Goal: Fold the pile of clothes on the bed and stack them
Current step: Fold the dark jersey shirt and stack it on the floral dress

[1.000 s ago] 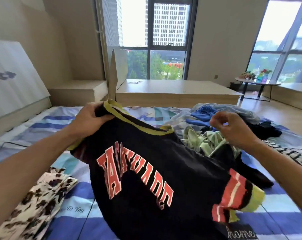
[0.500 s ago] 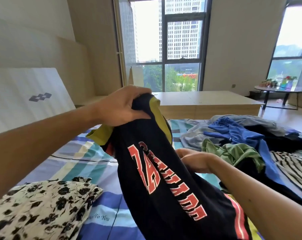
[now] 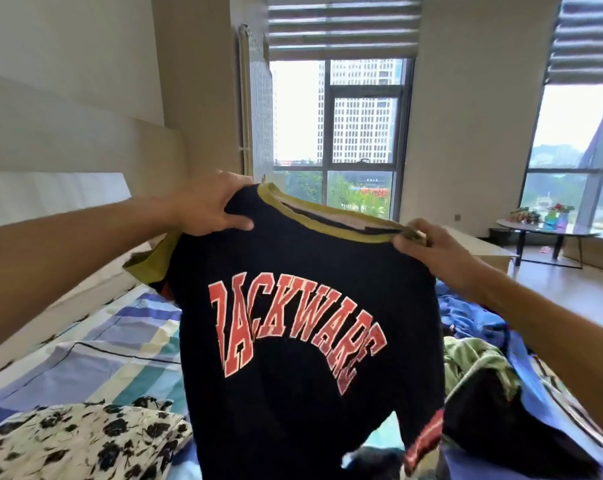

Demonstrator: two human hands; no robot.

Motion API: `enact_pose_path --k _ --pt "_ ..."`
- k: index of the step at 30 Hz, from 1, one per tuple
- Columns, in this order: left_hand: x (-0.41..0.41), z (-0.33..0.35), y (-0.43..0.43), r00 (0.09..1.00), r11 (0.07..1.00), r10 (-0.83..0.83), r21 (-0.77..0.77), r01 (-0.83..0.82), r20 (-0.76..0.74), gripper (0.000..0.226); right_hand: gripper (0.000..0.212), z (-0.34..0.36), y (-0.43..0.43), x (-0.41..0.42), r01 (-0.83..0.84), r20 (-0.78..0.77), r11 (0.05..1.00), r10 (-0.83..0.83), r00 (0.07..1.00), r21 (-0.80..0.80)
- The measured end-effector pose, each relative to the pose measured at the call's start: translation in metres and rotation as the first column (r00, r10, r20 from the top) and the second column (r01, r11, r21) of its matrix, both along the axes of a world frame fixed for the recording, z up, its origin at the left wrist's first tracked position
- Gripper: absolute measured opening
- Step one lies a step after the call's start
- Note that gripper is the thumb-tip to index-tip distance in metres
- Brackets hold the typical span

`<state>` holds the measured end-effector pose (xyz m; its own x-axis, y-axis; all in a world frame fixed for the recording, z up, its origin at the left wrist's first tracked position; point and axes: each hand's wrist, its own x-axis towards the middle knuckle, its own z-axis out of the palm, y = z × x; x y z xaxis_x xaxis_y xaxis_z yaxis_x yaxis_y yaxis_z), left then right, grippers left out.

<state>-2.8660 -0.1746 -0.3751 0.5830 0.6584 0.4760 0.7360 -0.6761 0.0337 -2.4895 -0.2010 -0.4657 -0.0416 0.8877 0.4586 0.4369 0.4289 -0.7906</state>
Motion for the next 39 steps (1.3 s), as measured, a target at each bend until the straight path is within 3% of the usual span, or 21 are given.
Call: enact_pose_path --k 3,6,10,14,18,24,28,30,32,35,39 --pt "-0.011 0.024 0.002 0.993 0.987 0.118 0.11 -0.119 0.02 0.023 0.012 0.067 -0.012 0.002 0.061 0.289 0.977 -0.12 0.95 0.205" --pt "-0.018 0.041 0.002 0.96 0.939 0.264 0.202 -0.278 0.09 0.036 0.015 0.116 -0.017 0.003 0.161 0.382 0.889 -0.341 0.859 0.429" --pt "-0.03 0.08 -0.001 0.913 0.924 0.226 0.221 -0.311 0.341 0.025 0.008 0.172 -0.033 0.003 0.256 0.255 0.78 -0.465 0.848 0.571" --pt "-0.035 0.13 -0.023 0.906 0.954 0.146 0.187 -0.236 0.396 0.01 0.008 0.217 -0.051 0.003 0.341 0.186 0.704 -0.557 0.81 0.622" --pt "-0.034 0.171 -0.057 0.884 0.986 0.076 0.098 -0.136 0.462 0.016 0.011 0.251 -0.073 0.008 0.399 0.124 0.649 -0.607 0.785 0.648" --pt "-0.036 0.219 -0.088 0.854 0.981 -0.063 0.191 -0.044 0.517 0.027 0.013 0.292 -0.088 0.003 0.409 -0.013 0.523 -0.605 0.796 0.748" --pt "-0.033 0.217 -0.075 0.837 0.898 -0.039 0.387 -0.211 0.545 0.052 0.013 0.295 -0.091 -0.008 0.386 -0.066 0.482 -0.556 0.829 0.787" --pt "-0.033 0.201 -0.063 0.837 0.876 0.021 0.393 -0.279 0.546 0.057 0.018 0.285 -0.086 -0.011 0.365 -0.044 0.519 -0.531 0.846 0.773" --pt "-0.039 0.174 -0.047 0.845 0.891 0.085 0.34 -0.302 0.528 0.059 0.027 0.265 -0.075 -0.009 0.29 0.069 0.652 -0.466 0.882 0.7" --pt "-0.047 0.114 -0.022 0.89 0.941 0.153 0.211 -0.263 0.429 0.057 0.026 0.22 -0.059 -0.001 0.127 0.331 0.874 -0.307 0.892 0.469" --pt "-0.051 0.012 -0.001 0.958 0.981 0.189 -0.093 -0.172 0.214 0.053 0.015 0.135 -0.029 0.009 0.053 0.6 0.997 -0.081 0.796 0.064"
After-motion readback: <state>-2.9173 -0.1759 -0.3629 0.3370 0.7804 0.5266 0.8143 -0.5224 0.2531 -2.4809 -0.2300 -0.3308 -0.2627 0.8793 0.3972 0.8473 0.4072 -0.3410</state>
